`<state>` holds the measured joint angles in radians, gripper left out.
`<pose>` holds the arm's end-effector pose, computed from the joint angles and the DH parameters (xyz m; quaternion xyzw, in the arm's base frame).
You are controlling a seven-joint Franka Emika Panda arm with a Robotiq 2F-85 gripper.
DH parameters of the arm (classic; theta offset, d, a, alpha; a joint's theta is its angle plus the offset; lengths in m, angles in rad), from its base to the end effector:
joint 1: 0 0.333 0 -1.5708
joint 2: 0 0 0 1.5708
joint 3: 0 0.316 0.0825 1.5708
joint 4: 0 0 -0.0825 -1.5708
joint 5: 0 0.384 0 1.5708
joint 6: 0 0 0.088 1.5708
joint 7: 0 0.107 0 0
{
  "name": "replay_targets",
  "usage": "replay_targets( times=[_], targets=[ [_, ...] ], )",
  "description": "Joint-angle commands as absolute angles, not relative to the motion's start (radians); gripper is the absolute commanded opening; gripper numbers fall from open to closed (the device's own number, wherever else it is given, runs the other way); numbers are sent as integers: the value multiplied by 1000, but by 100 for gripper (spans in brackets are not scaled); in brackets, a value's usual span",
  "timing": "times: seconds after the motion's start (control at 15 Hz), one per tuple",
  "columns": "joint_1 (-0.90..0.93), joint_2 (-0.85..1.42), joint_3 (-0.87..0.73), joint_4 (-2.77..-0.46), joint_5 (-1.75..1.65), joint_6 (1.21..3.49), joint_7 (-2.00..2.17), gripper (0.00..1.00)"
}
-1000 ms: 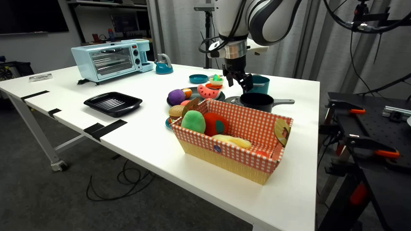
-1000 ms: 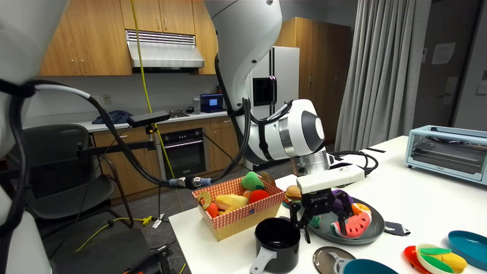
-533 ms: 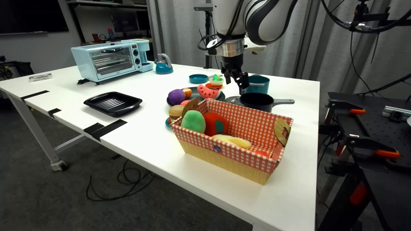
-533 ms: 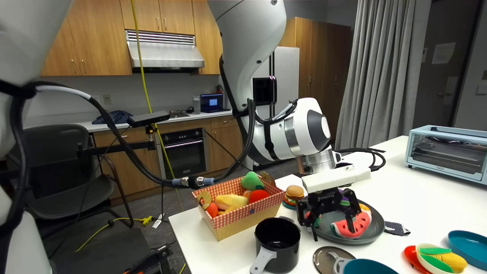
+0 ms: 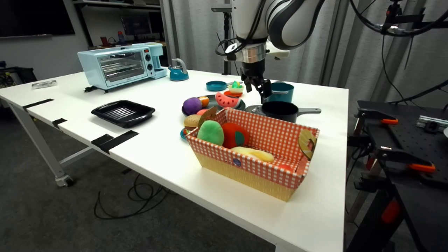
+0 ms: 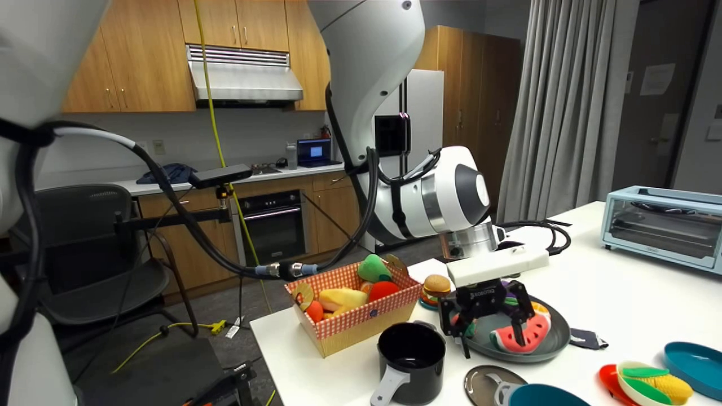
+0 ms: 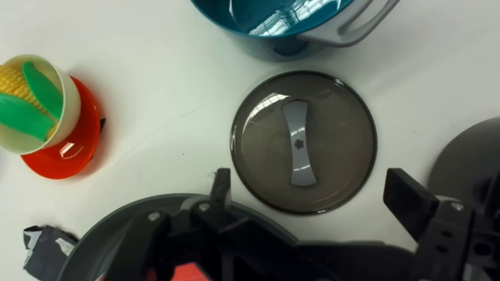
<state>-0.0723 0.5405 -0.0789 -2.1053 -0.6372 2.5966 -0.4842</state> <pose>0.5631 -0.0749 0.1504 0.8856 0.4292 -0.0806 0.1580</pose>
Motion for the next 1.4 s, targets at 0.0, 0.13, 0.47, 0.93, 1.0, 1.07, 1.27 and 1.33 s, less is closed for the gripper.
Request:
replay_targets(
  times=[0.0,0.13,0.47,0.93,1.0,1.07,1.27,1.33],
  targets=[
    [-73,554,-87,-2086,-641,2601,-456,100],
    [-71,564,-93,-2072,-644,2601,-443,100],
    [-67,593,-114,-2042,-655,2600,-416,100],
    [-55,620,-152,-2049,-689,2613,-395,100],
    [-54,624,-155,-2049,-691,2612,-393,100],
    [-54,628,-157,-2048,-692,2611,-393,100],
    [-49,639,-163,-2049,-703,2612,-387,87],
    [-47,642,-163,-2051,-709,2612,-383,74]
  ],
)
